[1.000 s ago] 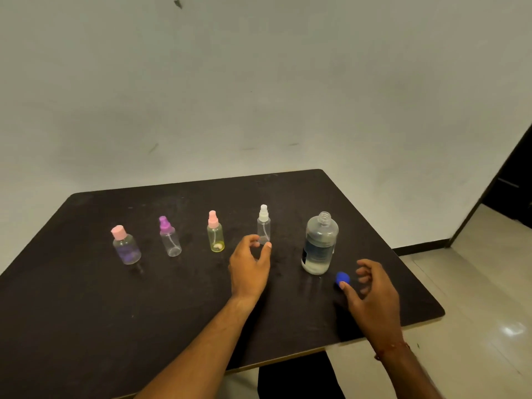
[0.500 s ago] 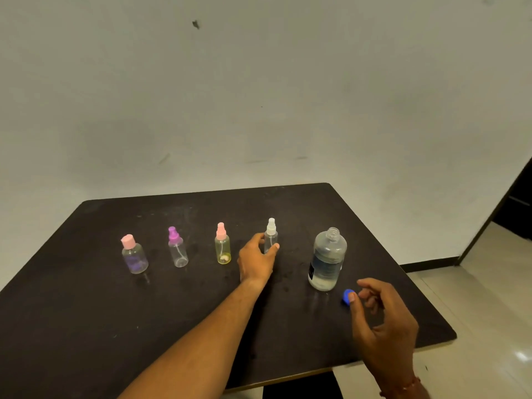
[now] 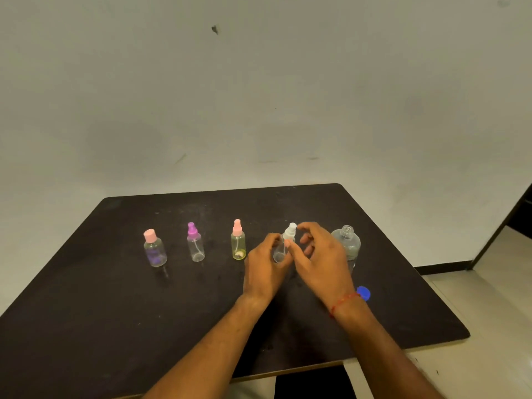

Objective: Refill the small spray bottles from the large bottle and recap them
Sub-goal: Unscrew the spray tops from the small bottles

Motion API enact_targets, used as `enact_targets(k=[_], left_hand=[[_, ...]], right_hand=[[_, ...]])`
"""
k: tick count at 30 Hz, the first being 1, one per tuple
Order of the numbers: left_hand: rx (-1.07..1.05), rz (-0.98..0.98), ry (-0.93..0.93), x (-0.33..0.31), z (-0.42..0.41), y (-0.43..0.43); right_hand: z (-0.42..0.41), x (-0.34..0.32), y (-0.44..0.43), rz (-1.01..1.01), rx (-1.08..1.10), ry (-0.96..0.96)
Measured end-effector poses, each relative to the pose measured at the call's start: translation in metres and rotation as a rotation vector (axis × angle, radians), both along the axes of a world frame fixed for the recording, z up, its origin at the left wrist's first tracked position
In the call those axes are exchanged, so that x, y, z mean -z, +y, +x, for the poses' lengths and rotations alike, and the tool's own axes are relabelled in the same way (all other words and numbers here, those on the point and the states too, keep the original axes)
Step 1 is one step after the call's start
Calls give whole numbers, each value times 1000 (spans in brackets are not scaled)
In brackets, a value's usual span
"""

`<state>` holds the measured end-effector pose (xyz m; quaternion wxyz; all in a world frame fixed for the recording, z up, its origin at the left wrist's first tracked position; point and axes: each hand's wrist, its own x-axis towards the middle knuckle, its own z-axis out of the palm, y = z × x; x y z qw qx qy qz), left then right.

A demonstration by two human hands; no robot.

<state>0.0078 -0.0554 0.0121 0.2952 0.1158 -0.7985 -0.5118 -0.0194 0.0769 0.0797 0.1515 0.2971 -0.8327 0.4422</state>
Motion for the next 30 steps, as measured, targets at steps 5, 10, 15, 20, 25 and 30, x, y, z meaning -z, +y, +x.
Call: enact_targets(k=[5,10,15,20,25,30], left_hand=[[33,-25,68,-3,21,2],[9,-94,72,-4,31,-4],[39,-188,64,-10,32,-10],[61,-241,34,-15,29,-12],[86,-241,-1,-21,25,-12],[84,-231,-10,-21,19,-10]], right_hand=[[-16,-19,-27,303,23,-81],[-14,-32,-34,477,-20,-60],[-11,-41,-33,544,-101,28],[-14,-47,-32,628,-175,93],[-21,-46,-27,650,-262,152],[-29,-45,-21,590,-328,110]])
